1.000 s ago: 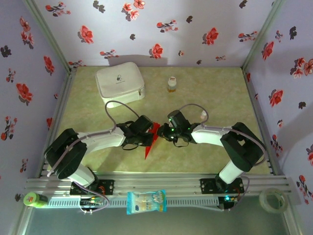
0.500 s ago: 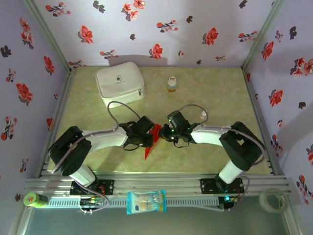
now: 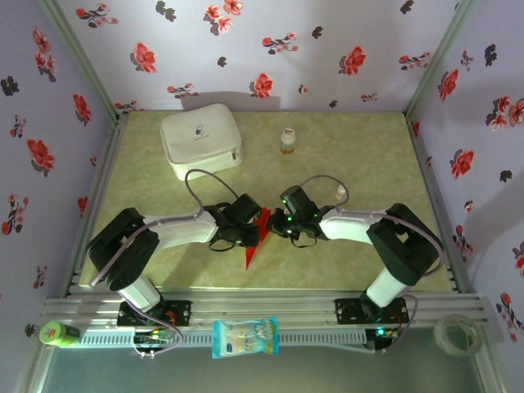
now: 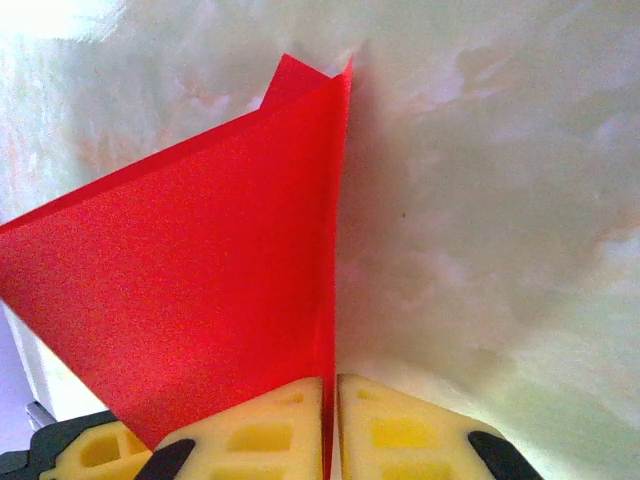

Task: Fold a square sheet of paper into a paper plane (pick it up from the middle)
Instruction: Move a paper plane to the center of the table.

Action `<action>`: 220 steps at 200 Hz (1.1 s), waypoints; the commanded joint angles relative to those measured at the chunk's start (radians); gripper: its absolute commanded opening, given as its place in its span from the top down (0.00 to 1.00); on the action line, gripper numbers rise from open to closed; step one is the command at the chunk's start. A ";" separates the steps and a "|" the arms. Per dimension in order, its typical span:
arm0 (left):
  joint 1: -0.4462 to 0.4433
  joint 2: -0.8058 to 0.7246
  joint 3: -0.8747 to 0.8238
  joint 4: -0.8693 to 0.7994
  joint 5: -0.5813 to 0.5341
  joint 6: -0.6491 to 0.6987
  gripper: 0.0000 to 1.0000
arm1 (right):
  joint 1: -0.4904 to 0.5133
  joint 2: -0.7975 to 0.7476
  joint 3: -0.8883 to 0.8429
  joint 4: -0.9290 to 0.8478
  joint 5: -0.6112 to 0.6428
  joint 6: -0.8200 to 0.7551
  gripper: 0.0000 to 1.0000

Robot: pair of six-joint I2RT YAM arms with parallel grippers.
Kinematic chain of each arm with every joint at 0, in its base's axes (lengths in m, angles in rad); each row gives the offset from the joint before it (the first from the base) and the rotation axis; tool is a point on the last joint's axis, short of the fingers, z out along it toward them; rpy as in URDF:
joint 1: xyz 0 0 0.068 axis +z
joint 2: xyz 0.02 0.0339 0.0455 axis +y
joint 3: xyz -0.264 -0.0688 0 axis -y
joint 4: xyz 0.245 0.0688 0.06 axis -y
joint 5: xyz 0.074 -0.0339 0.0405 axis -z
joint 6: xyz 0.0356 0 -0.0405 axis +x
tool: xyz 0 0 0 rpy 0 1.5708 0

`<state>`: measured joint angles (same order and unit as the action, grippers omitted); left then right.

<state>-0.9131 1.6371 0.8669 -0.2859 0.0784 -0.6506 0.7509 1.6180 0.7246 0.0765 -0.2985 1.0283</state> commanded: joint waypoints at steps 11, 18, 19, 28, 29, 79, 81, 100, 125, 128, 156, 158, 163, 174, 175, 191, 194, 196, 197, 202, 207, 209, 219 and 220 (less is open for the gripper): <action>-0.020 0.017 0.034 -0.016 -0.006 0.023 0.84 | 0.007 0.014 -0.005 -0.024 0.024 -0.022 0.89; -0.021 0.017 0.034 -0.013 -0.004 0.023 0.84 | 0.006 0.013 -0.008 -0.025 0.026 -0.022 0.89; -0.021 0.018 0.034 -0.013 -0.004 0.024 0.84 | 0.006 0.012 -0.008 -0.026 0.026 -0.022 0.89; -0.021 0.019 0.034 -0.013 -0.005 0.023 0.84 | 0.006 0.011 -0.009 -0.029 0.028 -0.022 0.89; -0.021 0.020 0.034 -0.013 -0.004 0.023 0.84 | 0.006 0.011 -0.009 -0.030 0.028 -0.022 0.89; -0.023 0.039 0.033 -0.016 -0.005 0.022 0.84 | 0.005 0.008 -0.010 -0.033 0.031 -0.024 0.88; -0.023 0.039 0.033 -0.015 -0.005 0.022 0.84 | 0.005 0.008 -0.010 -0.033 0.030 -0.024 0.88; -0.023 0.048 0.035 -0.017 -0.006 0.022 0.85 | 0.005 0.005 -0.009 -0.033 0.032 -0.024 0.87; -0.023 0.047 0.038 -0.021 -0.008 0.024 0.87 | 0.005 -0.010 -0.011 -0.034 0.038 -0.025 0.87; -0.023 0.048 0.040 -0.021 -0.007 0.025 0.87 | 0.005 -0.011 -0.011 -0.035 0.039 -0.025 0.87; -0.023 0.042 0.053 -0.029 -0.012 0.026 0.91 | 0.001 -0.047 -0.020 -0.046 0.056 -0.028 0.84; -0.023 0.042 0.053 -0.029 -0.013 0.026 0.92 | 0.000 -0.051 -0.020 -0.048 0.058 -0.029 0.84; -0.023 0.040 0.054 -0.030 -0.014 0.027 0.92 | -0.002 -0.060 -0.022 -0.052 0.062 -0.030 0.84; -0.023 0.031 0.061 -0.040 -0.027 0.025 0.93 | -0.008 -0.083 -0.029 -0.066 0.075 -0.034 0.82; -0.023 0.030 0.062 -0.040 -0.029 0.024 0.93 | -0.009 -0.084 -0.028 -0.067 0.076 -0.034 0.82; -0.023 0.012 0.070 -0.064 -0.069 0.021 0.94 | -0.020 -0.131 -0.044 -0.090 0.111 -0.041 0.77; -0.022 0.009 0.071 -0.069 -0.077 0.020 0.94 | -0.023 -0.139 -0.048 -0.094 0.118 -0.042 0.76; -0.021 0.007 0.072 -0.073 -0.084 0.019 0.94 | -0.025 -0.146 -0.053 -0.097 0.122 -0.042 0.75; -0.021 0.005 0.072 -0.074 -0.087 0.019 0.94 | -0.026 -0.149 -0.054 -0.097 0.124 -0.041 0.74; -0.021 -0.002 0.075 -0.084 -0.105 0.017 0.95 | -0.032 -0.163 -0.063 -0.101 0.134 -0.042 0.73; -0.021 -0.007 0.076 -0.095 -0.124 0.016 0.95 | -0.039 -0.178 -0.072 -0.102 0.142 -0.042 0.71; -0.020 -0.008 0.075 -0.098 -0.132 0.014 0.95 | -0.041 -0.183 -0.075 -0.102 0.144 -0.042 0.70; -0.017 -0.016 0.078 -0.116 -0.167 0.006 0.96 | -0.058 -0.206 -0.093 -0.107 0.155 -0.039 0.67; -0.017 -0.016 0.078 -0.118 -0.170 0.005 0.96 | -0.058 -0.209 -0.094 -0.107 0.156 -0.039 0.67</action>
<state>-0.9295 1.6638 0.9192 -0.3279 0.0185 -0.6437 0.7235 1.4712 0.6727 0.0158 -0.2161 1.0016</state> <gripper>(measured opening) 0.058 0.304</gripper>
